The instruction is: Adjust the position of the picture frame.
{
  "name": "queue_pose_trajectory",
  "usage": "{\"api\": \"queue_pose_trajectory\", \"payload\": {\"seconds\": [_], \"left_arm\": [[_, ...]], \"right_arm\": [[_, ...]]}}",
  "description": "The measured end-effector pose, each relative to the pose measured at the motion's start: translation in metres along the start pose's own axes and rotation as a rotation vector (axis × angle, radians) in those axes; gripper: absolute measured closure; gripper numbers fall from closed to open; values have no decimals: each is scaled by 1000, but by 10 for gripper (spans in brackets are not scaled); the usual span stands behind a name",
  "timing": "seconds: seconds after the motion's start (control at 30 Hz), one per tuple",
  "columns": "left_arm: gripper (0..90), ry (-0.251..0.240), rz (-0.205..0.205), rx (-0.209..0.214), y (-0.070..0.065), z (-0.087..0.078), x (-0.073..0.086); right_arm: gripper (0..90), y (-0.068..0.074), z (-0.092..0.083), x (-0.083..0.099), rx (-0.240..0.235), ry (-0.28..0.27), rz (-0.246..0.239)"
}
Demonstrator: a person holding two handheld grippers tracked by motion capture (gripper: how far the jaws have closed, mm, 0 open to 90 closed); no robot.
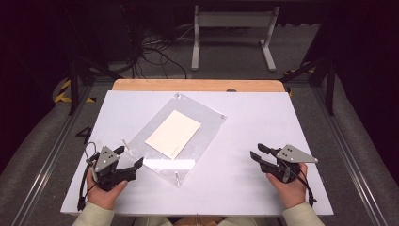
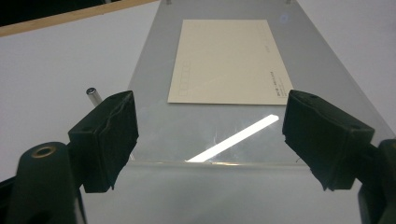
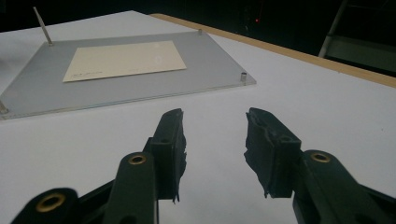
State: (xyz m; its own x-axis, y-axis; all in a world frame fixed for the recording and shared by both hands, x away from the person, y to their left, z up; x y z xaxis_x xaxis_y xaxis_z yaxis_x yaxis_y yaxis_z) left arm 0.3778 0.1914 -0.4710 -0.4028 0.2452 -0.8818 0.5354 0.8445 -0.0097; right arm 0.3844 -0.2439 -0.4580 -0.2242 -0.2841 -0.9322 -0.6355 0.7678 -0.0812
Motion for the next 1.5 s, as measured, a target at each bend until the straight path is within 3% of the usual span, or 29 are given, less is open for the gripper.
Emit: {"api": "queue_pose_trajectory", "payload": {"seconds": [0.23,0.53,0.77,0.83,1.0,1.2,1.4,1.5], "left_arm": [[200,-10,26,26,-8,-1,-4],[224,-19,70,118,-34,2,-12],[280,-7,126,219,-61,8,-16],[296,-6,130,229,-64,9,-16],[312,35,183,318,-85,18,-12],[365,77,218,364,-98,25,-7],[524,144,222,426,-111,35,0],[637,181,220,435,-116,42,5]], "right_arm": [[562,0,-2,0,-5,-4,3],[561,1,-6,1,-4,-4,8],[560,0,-14,4,8,3,17],[560,0,-15,5,7,2,20],[558,-1,-18,7,15,7,29],[556,0,-18,8,12,11,31],[554,0,-17,9,6,17,32],[552,0,-16,10,6,18,35]]}}
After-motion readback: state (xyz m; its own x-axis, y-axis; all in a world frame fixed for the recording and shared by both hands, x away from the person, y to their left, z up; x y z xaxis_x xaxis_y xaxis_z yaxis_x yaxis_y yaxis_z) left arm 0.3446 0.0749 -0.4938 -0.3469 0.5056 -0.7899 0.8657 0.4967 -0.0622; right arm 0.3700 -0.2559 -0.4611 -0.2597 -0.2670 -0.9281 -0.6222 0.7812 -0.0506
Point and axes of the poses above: each handheld gripper's, and its own axes: z roughly forward along the jaws, x roughly out of its underside, y roughly to its left, the point moved 8 cm from there along z, roughly forward along the jaws, and after that the axes turned 1 degree about -z, right-handed, at the moved point
